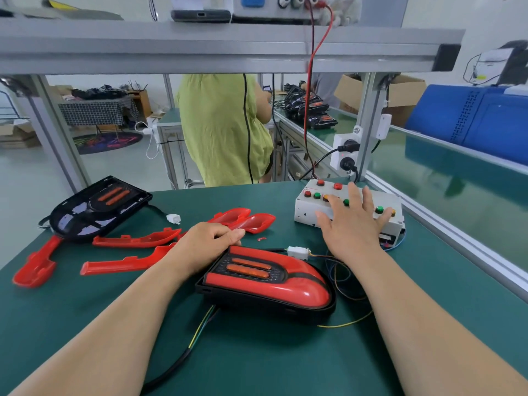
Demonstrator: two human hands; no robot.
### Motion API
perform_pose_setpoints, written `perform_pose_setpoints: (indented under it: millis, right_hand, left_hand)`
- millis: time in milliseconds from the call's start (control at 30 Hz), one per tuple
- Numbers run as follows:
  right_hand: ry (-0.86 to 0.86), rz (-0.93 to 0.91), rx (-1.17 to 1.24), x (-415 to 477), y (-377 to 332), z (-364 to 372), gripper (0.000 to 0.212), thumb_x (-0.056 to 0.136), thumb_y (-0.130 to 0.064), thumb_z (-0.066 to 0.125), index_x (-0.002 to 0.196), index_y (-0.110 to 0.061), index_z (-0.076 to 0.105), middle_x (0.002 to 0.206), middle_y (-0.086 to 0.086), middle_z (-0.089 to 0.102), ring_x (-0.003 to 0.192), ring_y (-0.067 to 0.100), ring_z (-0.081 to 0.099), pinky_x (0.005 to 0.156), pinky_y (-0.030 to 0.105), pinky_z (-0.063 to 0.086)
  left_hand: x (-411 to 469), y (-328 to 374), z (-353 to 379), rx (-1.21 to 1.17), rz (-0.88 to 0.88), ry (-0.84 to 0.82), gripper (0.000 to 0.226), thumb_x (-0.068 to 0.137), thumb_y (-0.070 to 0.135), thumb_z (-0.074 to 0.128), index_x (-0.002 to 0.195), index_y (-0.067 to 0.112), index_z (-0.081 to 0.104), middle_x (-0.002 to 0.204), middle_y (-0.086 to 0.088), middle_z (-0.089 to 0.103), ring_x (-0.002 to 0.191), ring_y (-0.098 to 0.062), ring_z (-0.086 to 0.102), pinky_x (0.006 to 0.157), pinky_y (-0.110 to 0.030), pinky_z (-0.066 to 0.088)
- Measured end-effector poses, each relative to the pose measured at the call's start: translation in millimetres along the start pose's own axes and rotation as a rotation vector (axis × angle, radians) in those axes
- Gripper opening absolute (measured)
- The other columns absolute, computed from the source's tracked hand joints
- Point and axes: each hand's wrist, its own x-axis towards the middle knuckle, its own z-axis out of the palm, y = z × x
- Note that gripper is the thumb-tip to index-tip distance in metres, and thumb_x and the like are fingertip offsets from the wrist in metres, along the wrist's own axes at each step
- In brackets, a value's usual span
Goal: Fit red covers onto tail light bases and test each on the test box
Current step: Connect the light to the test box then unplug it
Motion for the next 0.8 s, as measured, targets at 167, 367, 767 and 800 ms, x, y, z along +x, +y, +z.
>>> perform_pose_setpoints:
  millis: [167,367,767,800]
  right_hand:
    - [0.003,-0.033,0.013,1.9,0.7,-2.1,0.054,0.099,-0.056,0.033,0.146,-0.03,0.038,0.166,0.002,0.0,0.152,0.027,-0.01,0.113,0.068,-0.003]
    - [0.002,-0.037,-0.011,3.2,-1.2,-2.4,0.055,0.1,-0.056,0.031,0.148,-0.031,0.035,0.166,0.003,0.002,0.152,0.029,-0.01,0.114,0.067,-0.007]
    - [-0.002,-0.062,-0.033,4.6,1.0,-0.9,0.056,0.1,-0.057,0.03,0.15,-0.034,0.033,0.165,0.003,0.005,0.152,0.028,-0.006,0.115,0.064,-0.005]
    - [0.001,-0.062,-0.032,4.7,0.8,-0.5,0.056,0.099,-0.057,0.03,0.15,-0.034,0.032,0.165,0.003,0.005,0.152,0.028,-0.006,0.115,0.064,-0.005]
  left_hand:
    - [0.3,-0.3,-0.2,-0.008,0.002,-0.003,0.029,0.089,0.06,0.058,0.076,0.041,0.075,0.09,0.013,0.074,0.091,0.001,0.065,0.082,-0.017,0.045]
    - [0.1,0.0,-0.6,-0.007,0.007,-0.002,0.028,0.089,0.06,0.058,0.075,0.041,0.075,0.088,0.011,0.074,0.089,0.0,0.066,0.082,-0.02,0.047]
    - [-0.9,2.4,-1.1,-0.027,-0.01,-0.002,0.031,0.089,0.057,0.061,0.075,0.035,0.077,0.091,0.012,0.074,0.093,0.001,0.065,0.083,-0.018,0.045]
    - [-1.2,2.7,-1.4,-0.026,-0.01,-0.004,0.03,0.089,0.057,0.061,0.075,0.036,0.077,0.091,0.012,0.074,0.093,0.0,0.065,0.083,-0.018,0.045]
